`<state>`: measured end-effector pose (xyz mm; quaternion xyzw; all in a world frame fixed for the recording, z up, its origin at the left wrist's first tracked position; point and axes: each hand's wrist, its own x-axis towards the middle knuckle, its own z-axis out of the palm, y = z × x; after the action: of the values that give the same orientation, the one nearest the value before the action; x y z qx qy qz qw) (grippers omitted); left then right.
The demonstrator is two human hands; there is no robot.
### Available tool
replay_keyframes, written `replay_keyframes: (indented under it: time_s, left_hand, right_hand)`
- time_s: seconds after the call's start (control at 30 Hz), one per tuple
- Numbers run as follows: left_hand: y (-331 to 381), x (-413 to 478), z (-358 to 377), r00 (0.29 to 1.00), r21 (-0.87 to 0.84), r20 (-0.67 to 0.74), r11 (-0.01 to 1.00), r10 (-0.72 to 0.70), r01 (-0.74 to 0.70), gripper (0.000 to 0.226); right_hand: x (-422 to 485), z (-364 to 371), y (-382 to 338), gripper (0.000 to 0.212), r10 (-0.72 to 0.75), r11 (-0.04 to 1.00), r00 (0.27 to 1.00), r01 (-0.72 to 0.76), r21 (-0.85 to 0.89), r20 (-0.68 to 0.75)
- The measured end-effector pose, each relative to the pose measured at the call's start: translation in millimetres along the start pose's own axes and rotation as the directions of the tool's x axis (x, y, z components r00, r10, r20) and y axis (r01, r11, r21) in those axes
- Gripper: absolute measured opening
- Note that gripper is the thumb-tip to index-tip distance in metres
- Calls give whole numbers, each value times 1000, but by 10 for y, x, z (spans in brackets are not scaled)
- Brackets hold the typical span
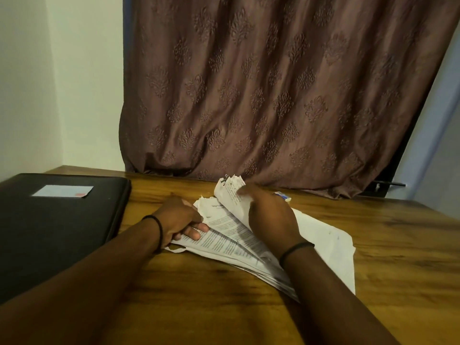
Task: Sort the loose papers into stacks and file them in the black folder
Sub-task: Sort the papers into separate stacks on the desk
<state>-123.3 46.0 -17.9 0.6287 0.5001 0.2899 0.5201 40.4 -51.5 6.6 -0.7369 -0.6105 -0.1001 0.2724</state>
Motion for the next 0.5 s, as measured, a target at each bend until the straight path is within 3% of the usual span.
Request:
replay_keyframes:
  time_s: [0.13,0.3,0.5]
  left_hand:
    - [-5,8,-3,1000,-14,2,1000,1,-1,17]
    - [14,-7,11,1000,2,17,1000,11,-12,15]
    - [4,26,253,978,237,-109,960,178,-148,15]
  right_hand:
    - [25,1,-14,28,11,999,997,-7,-51,73]
    - [7,57,-64,27,-57,996,989,64,-54,135]
    - [-43,117,-98,24,-177,962,970,206,-180,164]
